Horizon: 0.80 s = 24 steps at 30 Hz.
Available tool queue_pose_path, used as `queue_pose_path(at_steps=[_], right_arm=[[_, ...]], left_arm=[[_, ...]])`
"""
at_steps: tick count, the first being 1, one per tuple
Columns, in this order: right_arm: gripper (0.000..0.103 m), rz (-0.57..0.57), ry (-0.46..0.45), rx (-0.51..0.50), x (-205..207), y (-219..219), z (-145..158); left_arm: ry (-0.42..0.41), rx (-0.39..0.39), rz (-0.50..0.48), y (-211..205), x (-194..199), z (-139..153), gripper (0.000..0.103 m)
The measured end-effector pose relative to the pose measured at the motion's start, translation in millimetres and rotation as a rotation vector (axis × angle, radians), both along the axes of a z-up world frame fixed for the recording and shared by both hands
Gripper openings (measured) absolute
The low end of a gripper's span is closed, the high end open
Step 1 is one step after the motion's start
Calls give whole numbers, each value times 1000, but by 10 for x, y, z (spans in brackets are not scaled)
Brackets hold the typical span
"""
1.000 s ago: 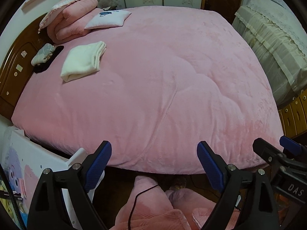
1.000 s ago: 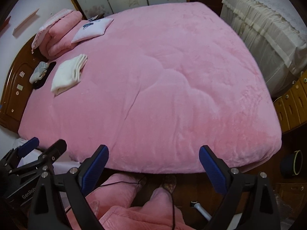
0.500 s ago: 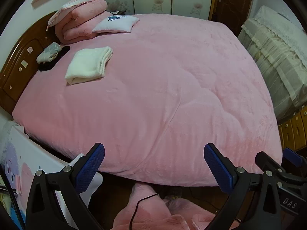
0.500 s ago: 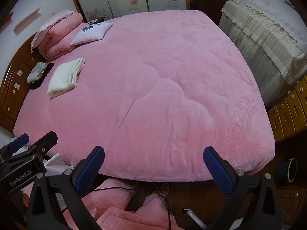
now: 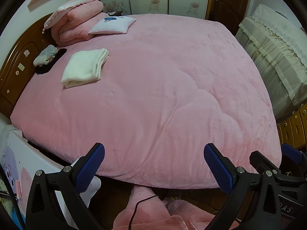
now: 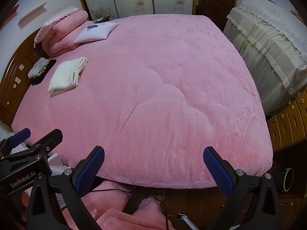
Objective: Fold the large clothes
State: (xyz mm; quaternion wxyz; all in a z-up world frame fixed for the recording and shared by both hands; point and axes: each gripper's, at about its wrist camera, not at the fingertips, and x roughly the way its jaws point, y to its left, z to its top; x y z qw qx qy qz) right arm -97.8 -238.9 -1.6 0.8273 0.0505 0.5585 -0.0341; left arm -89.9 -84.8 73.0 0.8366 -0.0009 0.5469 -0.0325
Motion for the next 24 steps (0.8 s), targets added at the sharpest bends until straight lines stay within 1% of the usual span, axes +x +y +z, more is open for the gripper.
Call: queue_pose_path(at_steps=[24], right_arm=[[103, -9, 8, 5, 77, -19, -59]], left_arm=[[26, 9, -23, 6, 146, -64, 102]])
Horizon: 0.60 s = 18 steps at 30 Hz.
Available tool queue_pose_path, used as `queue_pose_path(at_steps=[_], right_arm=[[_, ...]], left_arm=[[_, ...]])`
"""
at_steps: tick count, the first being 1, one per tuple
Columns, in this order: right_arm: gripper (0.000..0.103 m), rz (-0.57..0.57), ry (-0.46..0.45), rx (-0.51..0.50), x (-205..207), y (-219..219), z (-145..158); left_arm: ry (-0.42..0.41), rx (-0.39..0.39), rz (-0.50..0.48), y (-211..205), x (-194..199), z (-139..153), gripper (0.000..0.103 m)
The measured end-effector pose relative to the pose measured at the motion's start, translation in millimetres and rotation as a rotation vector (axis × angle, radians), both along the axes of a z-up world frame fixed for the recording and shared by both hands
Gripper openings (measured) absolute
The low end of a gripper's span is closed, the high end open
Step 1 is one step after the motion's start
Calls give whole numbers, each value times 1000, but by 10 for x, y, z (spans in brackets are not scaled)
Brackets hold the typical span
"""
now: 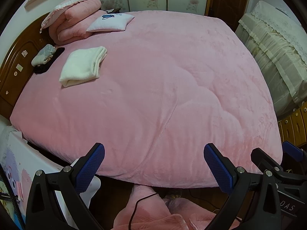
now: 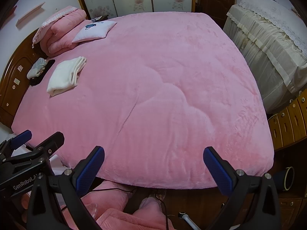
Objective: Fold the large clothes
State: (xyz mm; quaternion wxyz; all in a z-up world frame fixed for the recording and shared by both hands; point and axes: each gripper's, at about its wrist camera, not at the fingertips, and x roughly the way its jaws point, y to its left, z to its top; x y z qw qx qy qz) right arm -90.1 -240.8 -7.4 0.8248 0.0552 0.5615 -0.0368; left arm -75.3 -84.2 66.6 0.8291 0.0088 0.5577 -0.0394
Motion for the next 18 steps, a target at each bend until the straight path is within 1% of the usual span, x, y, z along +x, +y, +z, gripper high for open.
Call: queue_pose_path(at_steps=[18], right_arm=[[103, -9, 19, 4, 20, -33, -48]], left_arm=[[-1, 21, -14, 17, 23, -17, 102]])
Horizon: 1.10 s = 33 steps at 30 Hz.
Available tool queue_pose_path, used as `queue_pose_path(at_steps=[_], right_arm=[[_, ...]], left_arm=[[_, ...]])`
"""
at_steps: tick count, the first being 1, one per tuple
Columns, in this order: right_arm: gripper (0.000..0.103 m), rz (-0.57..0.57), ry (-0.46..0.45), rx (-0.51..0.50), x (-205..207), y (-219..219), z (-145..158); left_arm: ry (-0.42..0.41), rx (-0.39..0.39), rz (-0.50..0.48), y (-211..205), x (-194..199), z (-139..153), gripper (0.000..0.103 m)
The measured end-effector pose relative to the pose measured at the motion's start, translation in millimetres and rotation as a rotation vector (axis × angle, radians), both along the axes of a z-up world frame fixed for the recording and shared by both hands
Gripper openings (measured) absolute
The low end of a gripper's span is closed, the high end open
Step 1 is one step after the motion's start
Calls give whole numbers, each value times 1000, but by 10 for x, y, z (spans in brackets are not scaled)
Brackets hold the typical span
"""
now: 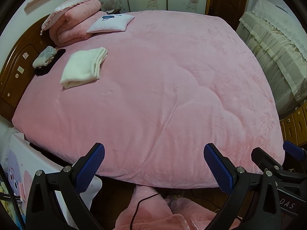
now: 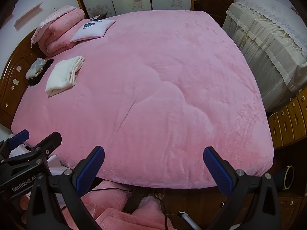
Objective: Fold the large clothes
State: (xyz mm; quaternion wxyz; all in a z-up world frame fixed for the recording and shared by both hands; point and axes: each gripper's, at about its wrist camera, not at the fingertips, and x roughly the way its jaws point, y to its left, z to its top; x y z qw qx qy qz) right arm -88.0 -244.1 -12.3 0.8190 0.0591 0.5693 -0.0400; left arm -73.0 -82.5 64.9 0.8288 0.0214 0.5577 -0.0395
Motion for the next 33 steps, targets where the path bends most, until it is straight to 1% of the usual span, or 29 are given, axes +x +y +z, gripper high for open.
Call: queue_pose_path(at_steps=[16, 25, 33], right_arm=[[103, -23, -1, 15, -18, 10, 17], [103, -22, -1, 11, -9, -12, 15], [103, -31, -3, 9, -43, 57, 18]], left_arm=[[-10, 34, -25, -12, 9, 13, 102], [-9, 33, -27, -8, 13, 14, 102], [-11, 33, -32, 12, 32, 7, 102]])
